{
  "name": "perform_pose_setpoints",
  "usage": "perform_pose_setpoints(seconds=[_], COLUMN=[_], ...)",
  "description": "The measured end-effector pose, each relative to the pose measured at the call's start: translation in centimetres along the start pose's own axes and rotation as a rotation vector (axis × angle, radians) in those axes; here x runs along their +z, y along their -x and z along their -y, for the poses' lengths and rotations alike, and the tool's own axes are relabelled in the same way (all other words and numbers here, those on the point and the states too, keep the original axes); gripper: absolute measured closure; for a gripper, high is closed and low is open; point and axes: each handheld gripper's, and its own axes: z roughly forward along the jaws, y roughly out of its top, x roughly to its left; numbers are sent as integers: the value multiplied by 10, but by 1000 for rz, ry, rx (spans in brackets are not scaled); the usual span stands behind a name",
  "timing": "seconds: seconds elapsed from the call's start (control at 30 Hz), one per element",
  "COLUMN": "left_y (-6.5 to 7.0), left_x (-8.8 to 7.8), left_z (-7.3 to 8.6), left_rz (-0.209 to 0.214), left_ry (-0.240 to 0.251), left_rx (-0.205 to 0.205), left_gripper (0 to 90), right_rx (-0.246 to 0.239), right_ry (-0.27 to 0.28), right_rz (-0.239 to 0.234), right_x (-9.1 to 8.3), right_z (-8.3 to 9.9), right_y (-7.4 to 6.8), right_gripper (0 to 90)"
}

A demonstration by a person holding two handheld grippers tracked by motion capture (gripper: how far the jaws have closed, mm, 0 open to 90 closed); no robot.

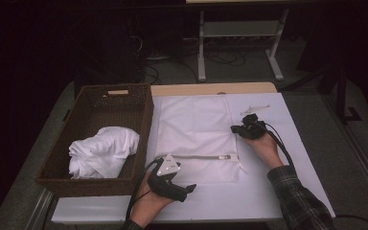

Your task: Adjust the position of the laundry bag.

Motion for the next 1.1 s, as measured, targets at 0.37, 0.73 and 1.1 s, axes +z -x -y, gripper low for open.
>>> perform_pose_setpoints(seconds=[0.37, 0.73, 1.1], left_y=[-1, -3, -4], left_x=[1, 1, 0], left_z=[3, 2, 2], left_rz=[4, 1, 1], left_ry=[-7, -4, 1], left_rx=[-2, -4, -8], left_gripper=[100, 101, 100], right_rx=[1, 37, 57], right_ry=[-11, -9, -9], right_rz=[27, 56, 84], right_x=[-4, -13, -19], right_z=[3, 9, 14], right_y=[4, 17, 27], right_gripper=[888, 888, 886])
